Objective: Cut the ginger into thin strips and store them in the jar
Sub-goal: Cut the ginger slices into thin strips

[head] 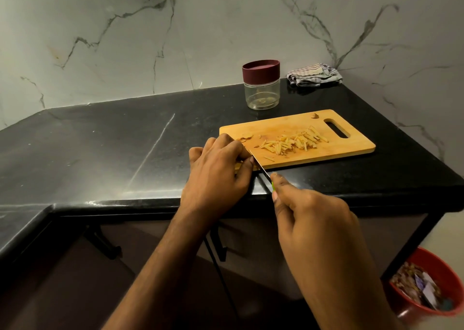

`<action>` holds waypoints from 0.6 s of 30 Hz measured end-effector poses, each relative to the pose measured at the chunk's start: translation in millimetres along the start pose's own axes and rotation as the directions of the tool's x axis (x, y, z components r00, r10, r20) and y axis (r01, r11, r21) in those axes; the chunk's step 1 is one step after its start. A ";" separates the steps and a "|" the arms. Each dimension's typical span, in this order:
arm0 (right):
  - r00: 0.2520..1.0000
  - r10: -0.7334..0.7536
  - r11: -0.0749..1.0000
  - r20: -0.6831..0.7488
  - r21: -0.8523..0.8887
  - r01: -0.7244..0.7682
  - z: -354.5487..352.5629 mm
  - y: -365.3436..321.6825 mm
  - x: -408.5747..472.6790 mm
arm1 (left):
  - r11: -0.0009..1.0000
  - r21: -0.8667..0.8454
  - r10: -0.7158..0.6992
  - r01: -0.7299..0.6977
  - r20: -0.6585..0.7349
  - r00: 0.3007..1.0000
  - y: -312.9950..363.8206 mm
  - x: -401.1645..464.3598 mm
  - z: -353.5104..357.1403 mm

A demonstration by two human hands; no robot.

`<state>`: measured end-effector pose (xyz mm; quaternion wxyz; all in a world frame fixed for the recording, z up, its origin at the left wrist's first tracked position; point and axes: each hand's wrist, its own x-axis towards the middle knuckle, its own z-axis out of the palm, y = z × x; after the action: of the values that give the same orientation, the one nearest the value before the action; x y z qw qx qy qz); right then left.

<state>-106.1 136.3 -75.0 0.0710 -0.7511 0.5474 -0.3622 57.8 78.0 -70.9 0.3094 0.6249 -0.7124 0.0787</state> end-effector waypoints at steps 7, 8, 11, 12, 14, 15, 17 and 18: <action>1.000 0.018 0.996 0.022 -0.089 -0.016 -3.2 3.3 5.3 | 1.000 0.019 -0.006 0.006 0.014 1.000 -0.2 -0.5 0.3; 1.000 0.018 0.995 0.012 -0.097 -0.016 -5.3 3.4 3.9 | 1.000 0.029 -0.006 0.006 0.014 1.000 -0.2 -0.6 1.0; 1.000 0.007 0.995 0.029 -0.103 -0.004 -4.7 9.3 1.7 | 1.000 0.025 -0.014 0.013 0.008 1.000 -1.0 -0.9 1.7; 0.999 0.006 0.994 0.037 -0.107 -0.002 -4.8 10.4 1.5 | 1.000 0.014 -0.013 0.012 0.012 1.000 -1.2 -1.0 1.4; 0.999 0.018 0.994 0.044 -0.108 -0.013 -5.1 9.9 1.2 | 1.000 0.015 0.005 -0.006 0.042 0.999 -0.8 -0.9 0.0; 0.998 0.029 0.994 0.049 -0.102 -0.024 -5.2 9.1 0.7 | 0.999 0.031 0.020 -0.022 0.061 0.998 -0.3 -0.6 -0.6; 0.998 0.033 0.996 0.051 -0.086 -0.029 -5.5 7.1 -0.2 | 0.996 0.071 0.047 -0.054 0.097 0.994 0.1 0.8 -1.7; 0.998 0.031 0.996 0.049 -0.085 -0.027 -5.5 6.7 -0.8 | 0.995 0.081 0.052 -0.062 0.116 0.992 0.0 1.3 -1.8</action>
<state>-114.8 135.9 -74.7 0.0582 -0.7544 0.5709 -0.3187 58.3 77.8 -68.8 0.2395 0.6201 -0.7425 0.0819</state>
